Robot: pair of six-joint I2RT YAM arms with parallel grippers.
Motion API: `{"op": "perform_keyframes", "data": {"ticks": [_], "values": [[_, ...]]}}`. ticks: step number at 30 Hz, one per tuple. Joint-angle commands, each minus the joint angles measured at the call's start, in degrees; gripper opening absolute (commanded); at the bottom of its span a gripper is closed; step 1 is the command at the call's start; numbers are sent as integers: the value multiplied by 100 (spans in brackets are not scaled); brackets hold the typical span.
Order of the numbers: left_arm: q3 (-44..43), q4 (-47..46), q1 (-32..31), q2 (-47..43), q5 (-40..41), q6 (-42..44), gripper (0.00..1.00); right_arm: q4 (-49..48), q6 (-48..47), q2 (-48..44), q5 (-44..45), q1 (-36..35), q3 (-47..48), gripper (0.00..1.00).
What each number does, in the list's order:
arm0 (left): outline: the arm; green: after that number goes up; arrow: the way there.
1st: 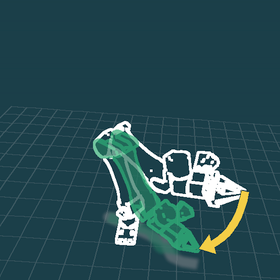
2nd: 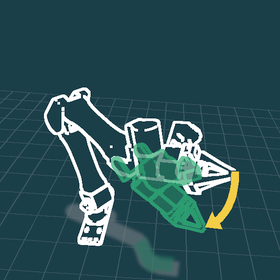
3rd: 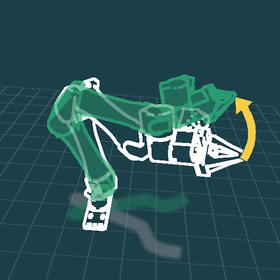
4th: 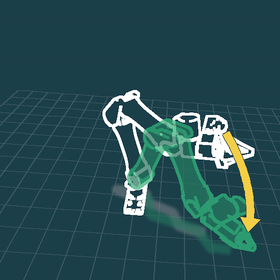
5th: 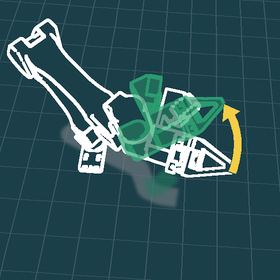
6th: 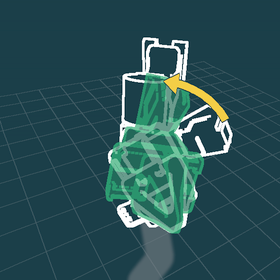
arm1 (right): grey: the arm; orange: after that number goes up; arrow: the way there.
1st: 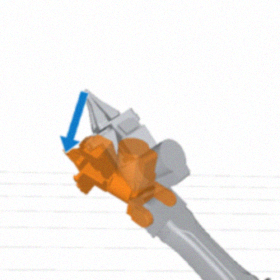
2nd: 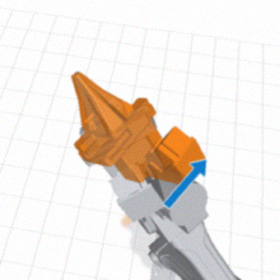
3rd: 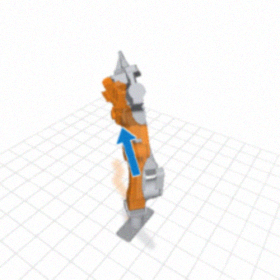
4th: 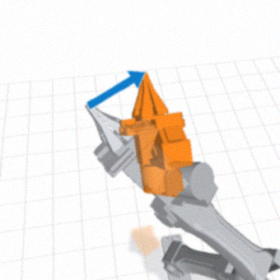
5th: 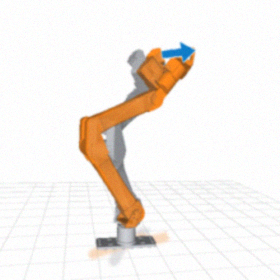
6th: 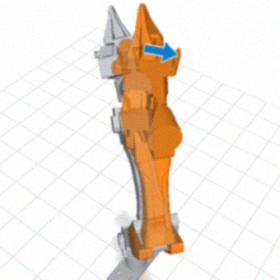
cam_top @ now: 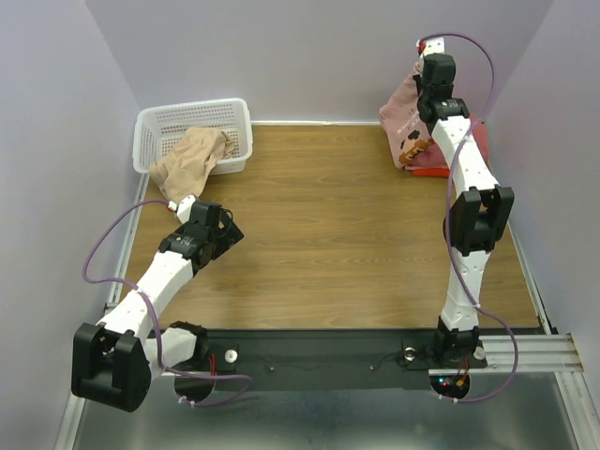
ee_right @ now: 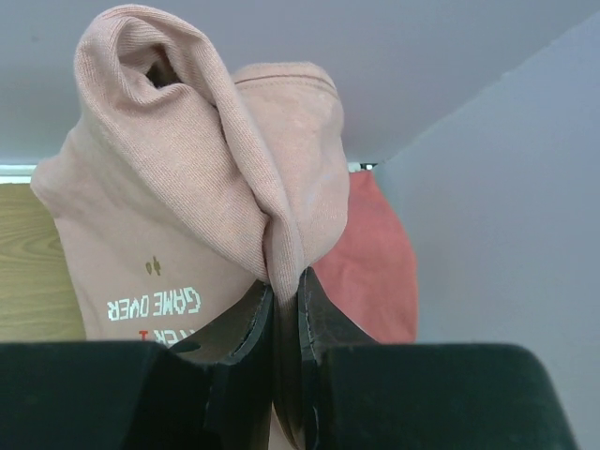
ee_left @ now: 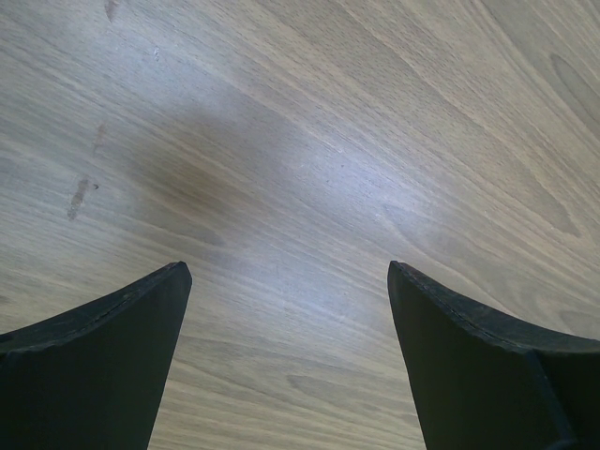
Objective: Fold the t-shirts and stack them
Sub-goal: Neatly place the folded tshirt to the corner
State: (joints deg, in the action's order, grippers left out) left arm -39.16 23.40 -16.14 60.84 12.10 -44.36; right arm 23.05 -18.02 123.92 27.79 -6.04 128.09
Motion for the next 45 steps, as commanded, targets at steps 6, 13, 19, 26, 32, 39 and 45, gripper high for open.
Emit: {"op": "perform_keyframes", "data": {"ticks": [6, 13, 19, 26, 32, 39, 45], "values": [[-198, -81, -21, -28, 100, 76, 98, -371, 132, -377, 69, 138, 339, 1], [-206, -107, -21, 24, 82, 85, 98, -371, 299, -395, -19, 420, 322, 1], [-206, -107, -21, 51, 91, 76, 98, -363, 413, -386, -257, 796, 155, 0], [-277, -116, -21, 332, 30, 94, 98, -371, 615, -44, -661, 1087, 93, 0], [-321, -160, -21, 481, -6, 120, 98, -371, 879, 378, -661, 1325, 207, 1], [-391, -178, -21, 613, -41, 129, 98, -371, 1037, 739, -978, 1597, 269, 25], [-426, -143, -21, 587, -85, 138, 98, -371, 1099, 968, -503, 1659, 559, 89]]}}
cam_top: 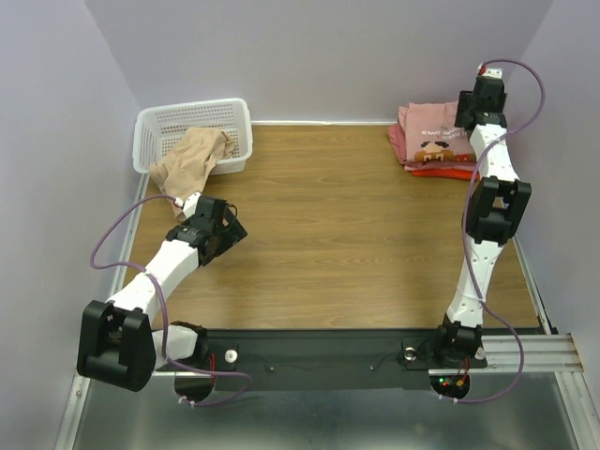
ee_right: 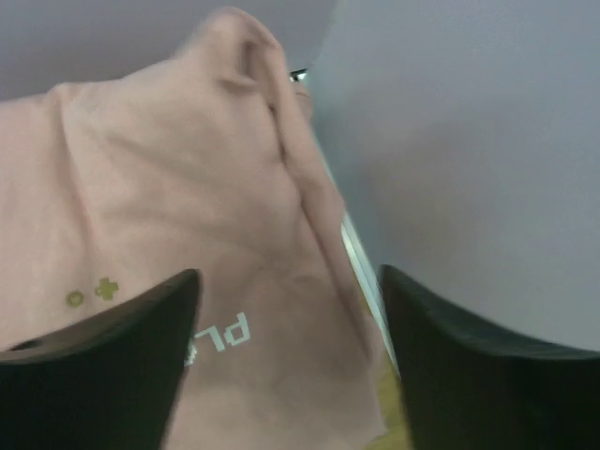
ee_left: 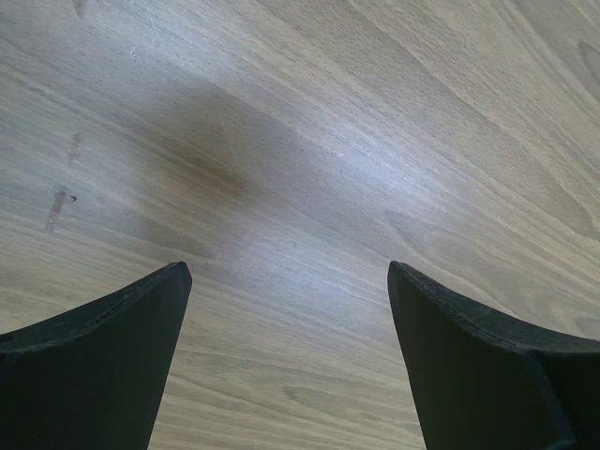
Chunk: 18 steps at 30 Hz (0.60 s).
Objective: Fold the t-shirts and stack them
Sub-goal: Neatly place the folded tshirt to the corner
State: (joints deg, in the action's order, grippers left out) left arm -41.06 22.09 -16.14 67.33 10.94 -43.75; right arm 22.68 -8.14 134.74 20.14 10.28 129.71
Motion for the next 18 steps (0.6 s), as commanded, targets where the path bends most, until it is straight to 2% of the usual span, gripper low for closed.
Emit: {"op": "perform_keyframes", "data": {"ticks": [1, 6, 10, 12, 18], "values": [[-236, -3, -21, -80, 31, 77, 98, -334, 146, -149, 254, 26, 406, 100], [-210, 24, -21, -325, -21, 103, 98, -334, 374, -605, 446, 26, 310, 100], [-166, 50, -21, -650, -92, 121, 98, -308, 690, -1317, 395, 18, -269, 100], [-148, 41, -21, -773, -144, 121, 98, -281, 796, -1738, 176, 18, -647, 100], [89, 182, -21, -1467, -285, 16, 98, 17, 2122, -3636, -1071, 18, -2404, 100]]}}
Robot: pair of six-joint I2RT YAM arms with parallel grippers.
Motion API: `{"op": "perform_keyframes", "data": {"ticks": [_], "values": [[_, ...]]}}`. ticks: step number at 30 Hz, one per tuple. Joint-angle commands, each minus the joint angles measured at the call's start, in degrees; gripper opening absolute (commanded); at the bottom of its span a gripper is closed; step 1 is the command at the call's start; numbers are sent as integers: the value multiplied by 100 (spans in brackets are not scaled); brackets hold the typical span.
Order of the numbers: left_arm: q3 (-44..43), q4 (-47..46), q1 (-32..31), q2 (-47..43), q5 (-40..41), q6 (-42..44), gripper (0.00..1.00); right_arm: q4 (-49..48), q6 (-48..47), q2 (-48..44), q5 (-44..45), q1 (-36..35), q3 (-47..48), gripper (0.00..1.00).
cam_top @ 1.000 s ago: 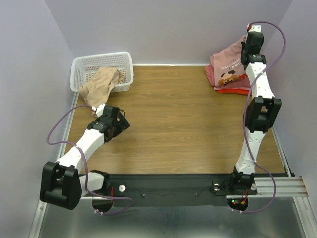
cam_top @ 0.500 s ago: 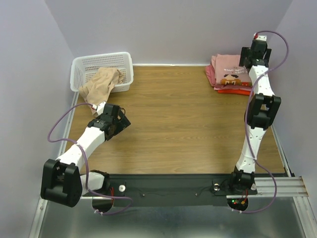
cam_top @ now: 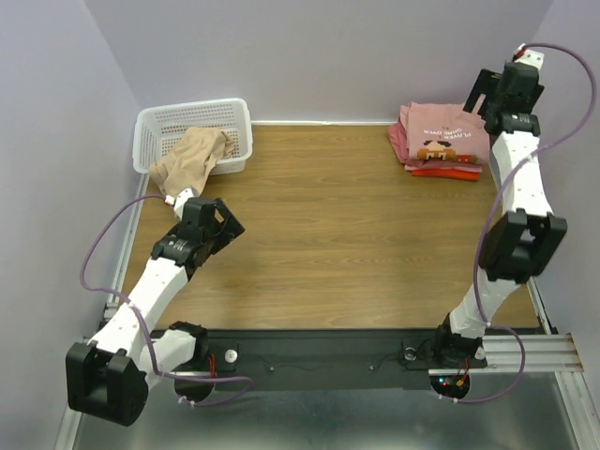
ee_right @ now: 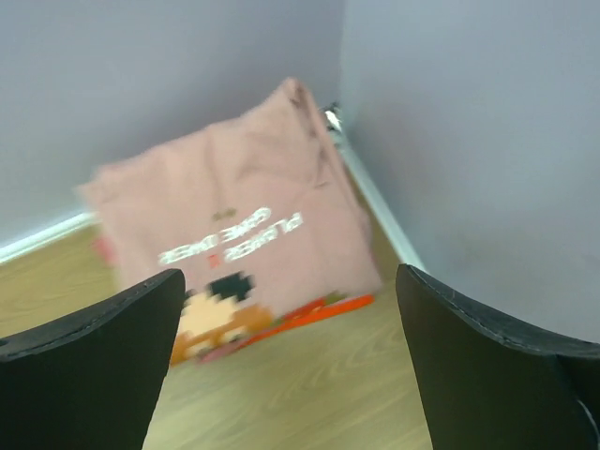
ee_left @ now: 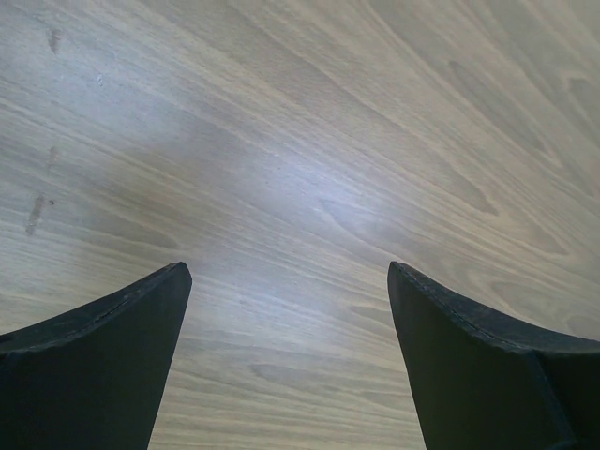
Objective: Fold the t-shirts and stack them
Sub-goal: Neatly place the folded tshirt to the corner
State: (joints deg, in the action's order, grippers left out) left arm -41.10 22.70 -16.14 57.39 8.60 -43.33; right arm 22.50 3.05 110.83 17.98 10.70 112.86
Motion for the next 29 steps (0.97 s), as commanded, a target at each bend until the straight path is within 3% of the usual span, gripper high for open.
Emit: {"op": "perform_keyframes", "data": {"ticks": [1, 5, 12, 17, 22, 26, 29], "values": [[137, 129, -21, -587, -60, -52, 98, 52, 1196, -1526, -996, -24, -1104, 100], [339, 218, -21, -1131, -104, -272, 98, 53, 2058, -2826, -1595, -24, -3158, 100], [709, 68, -21, -1932, -307, -360, 98, 140, 2630, -4592, -2227, -24, -5708, 100], [726, 86, -21, -2135, -254, -378, 99, 307, 2710, -5700, -2290, -24, -6984, 100], [753, 121, -21, -2153, -166, -439, 98, 456, 2631, -6546, -1581, -24, -7576, 100], [779, 130, -12, -2284, -122, -483, 98, 492, 2561, -6942, -2087, -24, -7691, 100], [814, 121, -21, -2451, -122, -501, 99, 510, 2595, -7048, -1948, -24, -7700, 100]]}}
